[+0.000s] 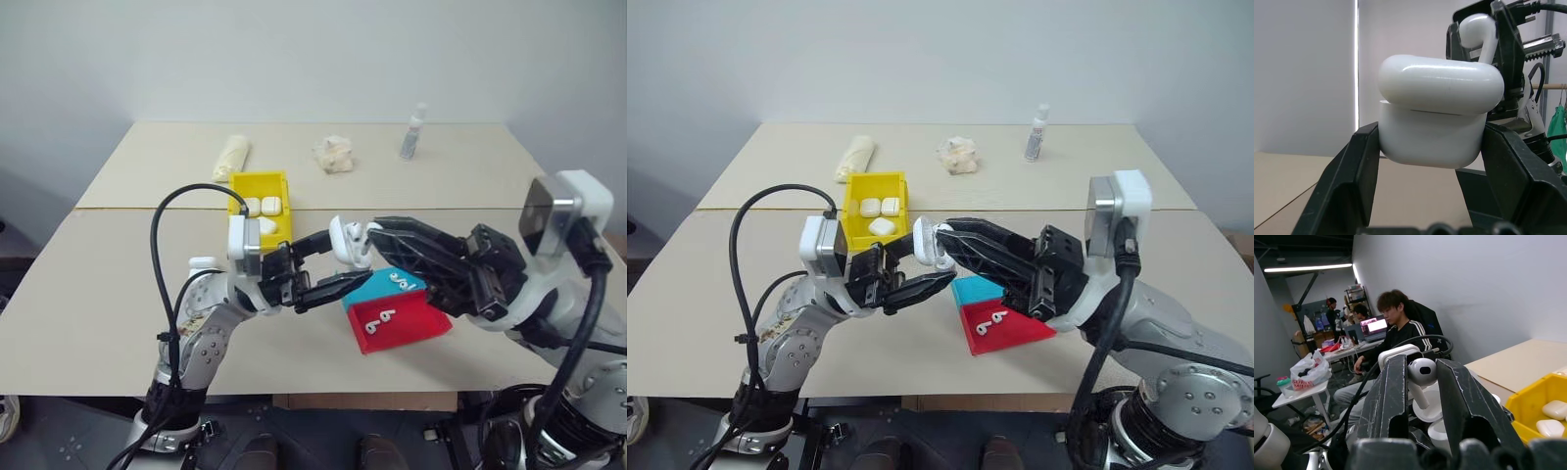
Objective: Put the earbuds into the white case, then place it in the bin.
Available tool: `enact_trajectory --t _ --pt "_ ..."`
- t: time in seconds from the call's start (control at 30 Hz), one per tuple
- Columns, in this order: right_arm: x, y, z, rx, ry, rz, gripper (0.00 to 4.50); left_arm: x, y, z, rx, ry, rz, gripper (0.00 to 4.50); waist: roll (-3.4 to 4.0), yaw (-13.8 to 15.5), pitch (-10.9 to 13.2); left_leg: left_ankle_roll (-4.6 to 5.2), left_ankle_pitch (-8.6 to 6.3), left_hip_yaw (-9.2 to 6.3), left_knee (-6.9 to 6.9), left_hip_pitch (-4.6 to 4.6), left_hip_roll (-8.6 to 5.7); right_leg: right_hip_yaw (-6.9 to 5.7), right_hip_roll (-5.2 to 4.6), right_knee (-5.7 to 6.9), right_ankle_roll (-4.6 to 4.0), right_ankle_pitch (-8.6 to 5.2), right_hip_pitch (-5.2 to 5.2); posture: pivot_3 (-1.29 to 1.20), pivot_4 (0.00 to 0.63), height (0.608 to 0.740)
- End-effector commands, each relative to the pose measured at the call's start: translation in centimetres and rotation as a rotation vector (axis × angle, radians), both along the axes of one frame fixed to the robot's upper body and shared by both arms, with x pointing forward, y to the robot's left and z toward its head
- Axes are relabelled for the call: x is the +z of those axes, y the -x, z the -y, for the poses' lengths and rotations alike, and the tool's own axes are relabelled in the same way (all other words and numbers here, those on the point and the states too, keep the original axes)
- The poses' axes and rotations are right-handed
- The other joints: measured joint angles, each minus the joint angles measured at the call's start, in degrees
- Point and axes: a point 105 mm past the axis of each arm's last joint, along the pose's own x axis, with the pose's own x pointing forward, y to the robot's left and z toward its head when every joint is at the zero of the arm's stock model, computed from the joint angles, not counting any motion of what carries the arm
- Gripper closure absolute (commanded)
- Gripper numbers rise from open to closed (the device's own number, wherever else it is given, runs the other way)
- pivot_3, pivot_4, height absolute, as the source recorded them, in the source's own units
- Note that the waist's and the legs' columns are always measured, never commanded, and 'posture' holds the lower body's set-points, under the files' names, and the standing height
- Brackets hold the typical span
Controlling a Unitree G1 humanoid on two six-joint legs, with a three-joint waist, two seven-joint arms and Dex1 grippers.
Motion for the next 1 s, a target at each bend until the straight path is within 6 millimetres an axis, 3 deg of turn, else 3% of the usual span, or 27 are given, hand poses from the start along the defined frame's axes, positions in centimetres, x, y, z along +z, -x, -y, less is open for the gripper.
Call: enact_trajectory --t 0.03,0.87,1.0 --pt "0.6 0.4 -0.1 -0.002 -0.025 0.032 3.46 0.7 0.7 -0.1 -0.003 0.012 0.041 1.66 -0.01 0.01 0.00 0.00 0.00 0.00 0.00 0.00 0.00 0.00 0.00 -0.01 0.00 0.00 0.00 0.00 0.150 0.740" --pt "-1.5 -0.6 -0.2 -0.032 0.026 -0.022 3.46 0.5 0.8 -0.3 0.020 0.008 0.049 1.66 -0.03 0.15 0.01 0.03 -0.01 0.00 0.02 -0.02 0.01 0.00 0.00 -0.05 0.00 0.00 0.01 0.00 0.150 0.740" --pt "-1.6 -0.9 0.0 -0.068 0.035 -0.023 2.57 0.5 0.7 -0.2 0.018 0.005 0.047 1.66 -0.03 0.16 0.01 0.03 -0.01 0.00 0.02 -0.02 0.01 0.00 0.00 -0.05 0.00 0.00 0.01 0.00 0.150 0.740"
